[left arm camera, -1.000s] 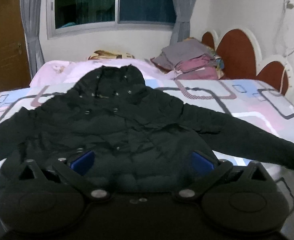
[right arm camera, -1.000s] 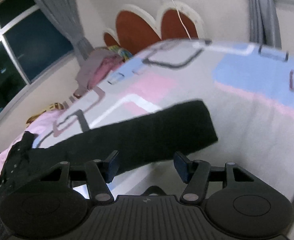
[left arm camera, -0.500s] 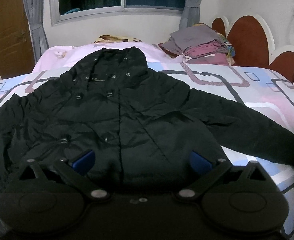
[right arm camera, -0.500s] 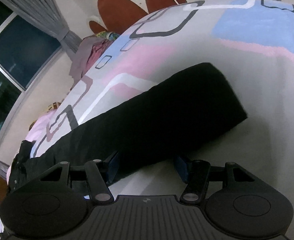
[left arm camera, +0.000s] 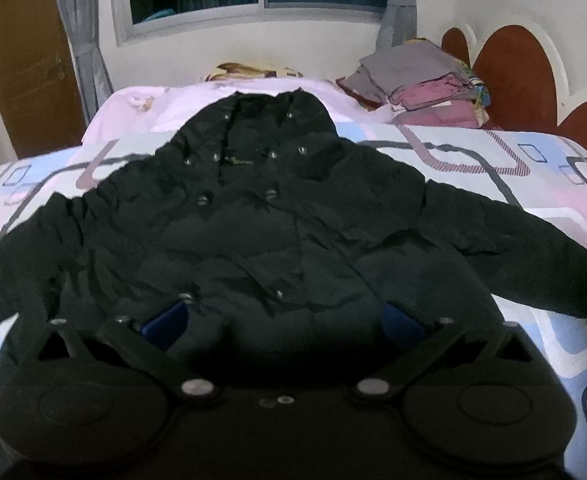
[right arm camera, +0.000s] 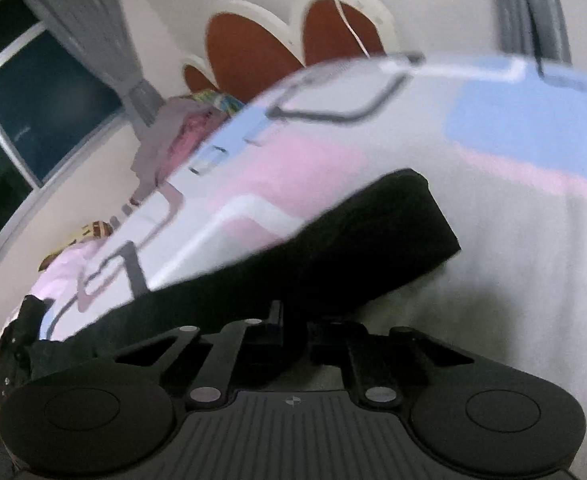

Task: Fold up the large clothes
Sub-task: 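Lift the sleeve with the right tool and swing it over the coat body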

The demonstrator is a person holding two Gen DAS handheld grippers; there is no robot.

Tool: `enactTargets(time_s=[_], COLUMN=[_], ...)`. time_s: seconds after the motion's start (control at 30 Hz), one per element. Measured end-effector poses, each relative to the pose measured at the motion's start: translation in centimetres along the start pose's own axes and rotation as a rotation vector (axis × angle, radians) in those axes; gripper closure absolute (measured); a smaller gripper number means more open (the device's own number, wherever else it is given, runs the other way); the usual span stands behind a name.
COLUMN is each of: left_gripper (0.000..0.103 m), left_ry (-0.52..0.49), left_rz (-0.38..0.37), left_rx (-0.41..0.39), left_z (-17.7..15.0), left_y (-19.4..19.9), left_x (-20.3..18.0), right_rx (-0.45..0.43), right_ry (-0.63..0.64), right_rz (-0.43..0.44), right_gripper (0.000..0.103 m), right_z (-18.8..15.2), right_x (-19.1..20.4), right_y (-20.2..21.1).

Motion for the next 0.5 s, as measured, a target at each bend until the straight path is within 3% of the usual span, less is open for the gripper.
enactTargets(time_s=[0.1, 0.23, 0.5], left_gripper=[0.000, 0.000, 0.001], left_ry=[0.001, 0.019, 0.016], left_rz=[-0.033, -0.008, -0.001], left_rx=[-0.013, -0.034, -0.035], left_z=[0.2, 0.6, 1.0], left_y=[0.2, 0.5, 0.3], left_x=[1.1, 3.3, 8.5], right_rx=[-0.046, -0.079, -0.040], right_ry=[0.086, 0.227, 0.467], right_rz=[0.035, 0.116, 0.316], right_gripper=[0.096, 0.096, 0.096], right_z=[0.3, -0.7, -8.2], right_x=[3.4, 9.6, 23.8], right_y=[1.0, 2.4, 2.6])
Point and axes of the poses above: each gripper's, at about its wrist camera, not at the fingertips, and y roughly against the way its jaws point, x to its left, z to its top, the point moved 3 cm from there along -y, roughly the way its jaws point, and after that the axes turned 1 degree about x, right-handed, at the moved point
